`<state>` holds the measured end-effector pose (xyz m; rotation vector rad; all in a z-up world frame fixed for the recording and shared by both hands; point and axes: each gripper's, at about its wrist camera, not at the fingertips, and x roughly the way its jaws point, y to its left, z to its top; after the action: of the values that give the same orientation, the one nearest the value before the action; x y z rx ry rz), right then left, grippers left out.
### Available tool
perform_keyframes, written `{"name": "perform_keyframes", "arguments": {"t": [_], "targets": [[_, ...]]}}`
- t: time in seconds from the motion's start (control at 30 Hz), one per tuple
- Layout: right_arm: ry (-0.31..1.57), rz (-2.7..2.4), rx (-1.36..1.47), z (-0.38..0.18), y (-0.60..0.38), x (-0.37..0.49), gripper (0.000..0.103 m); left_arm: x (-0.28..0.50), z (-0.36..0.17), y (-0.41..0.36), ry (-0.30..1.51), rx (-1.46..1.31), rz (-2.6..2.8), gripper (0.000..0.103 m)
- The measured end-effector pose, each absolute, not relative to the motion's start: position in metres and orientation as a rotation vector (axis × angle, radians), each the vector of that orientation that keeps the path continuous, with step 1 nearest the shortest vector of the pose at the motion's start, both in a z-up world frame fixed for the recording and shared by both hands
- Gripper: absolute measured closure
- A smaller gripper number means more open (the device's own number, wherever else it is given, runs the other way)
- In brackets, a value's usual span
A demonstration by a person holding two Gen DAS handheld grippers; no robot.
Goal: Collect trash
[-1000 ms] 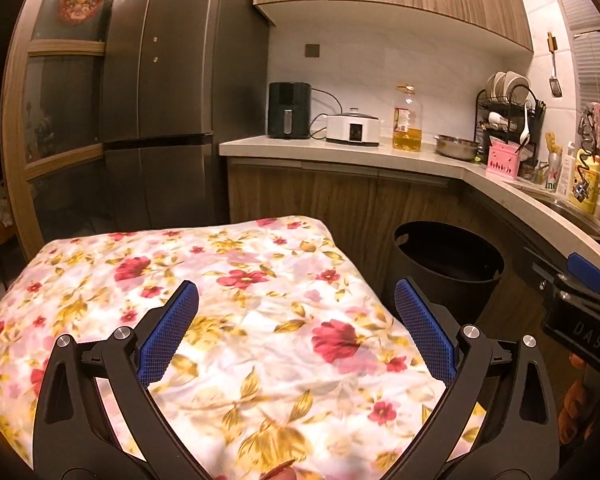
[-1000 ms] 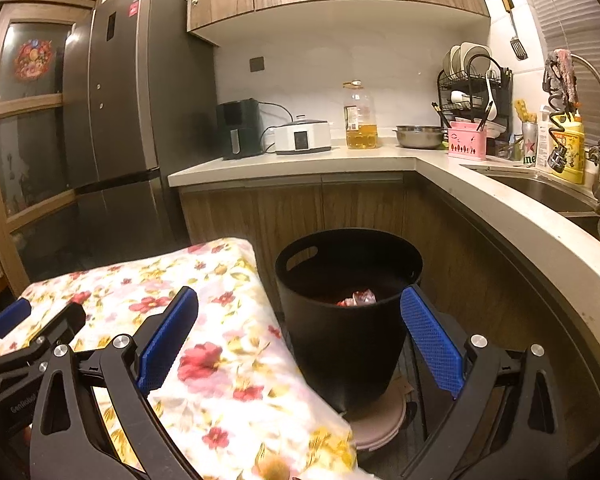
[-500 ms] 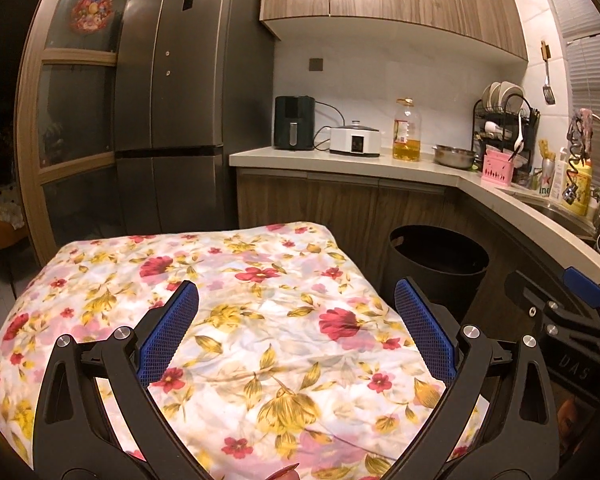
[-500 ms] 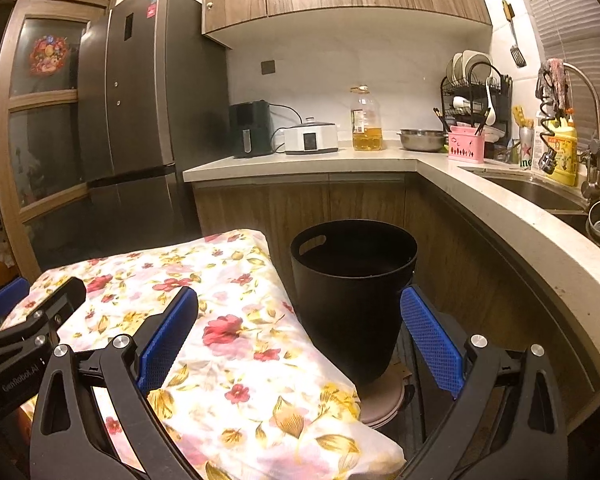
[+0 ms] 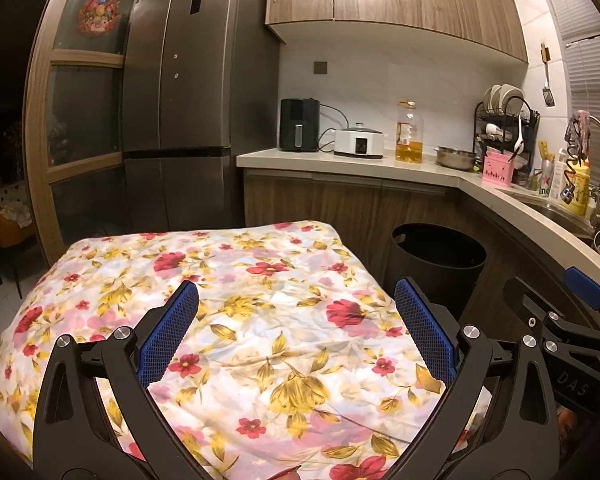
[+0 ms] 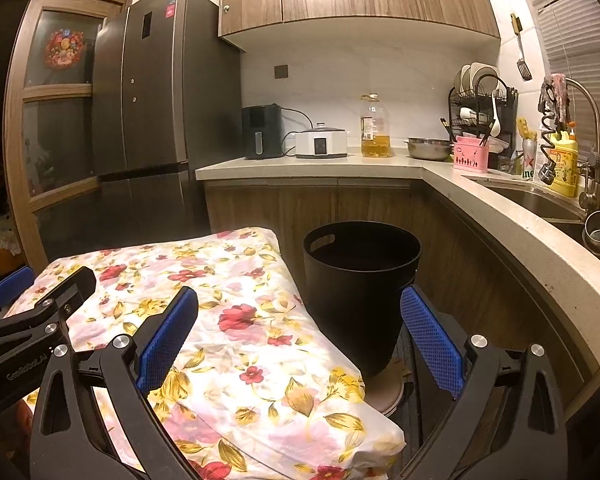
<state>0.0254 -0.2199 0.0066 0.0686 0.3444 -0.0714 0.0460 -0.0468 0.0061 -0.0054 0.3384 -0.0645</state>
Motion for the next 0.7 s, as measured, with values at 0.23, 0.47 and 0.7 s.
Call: {"name": "perform_keyframes", "arguments": {"t": [0.23, 0.47, 0.7], "targets": [[0.35, -0.065, 0.07, 0.0056, -0.2178, 0.0256, 0.006, 0.0466, 0.0075, -0.0415, 0.353, -0.027, -0.06, 0.006], [0.344, -0.065, 0.074, 0.0069, -0.2175, 0.0253, 0.006, 0.0464, 0.0079, -0.042, 0.357, -0.024, -0.058, 0.006], [0.341, -0.07, 0.076, 0.0089, -0.2193, 0.0255, 0.006, 0.0463, 0.0092, -0.0443, 0.356, -0.022, -0.059, 0.006]]}}
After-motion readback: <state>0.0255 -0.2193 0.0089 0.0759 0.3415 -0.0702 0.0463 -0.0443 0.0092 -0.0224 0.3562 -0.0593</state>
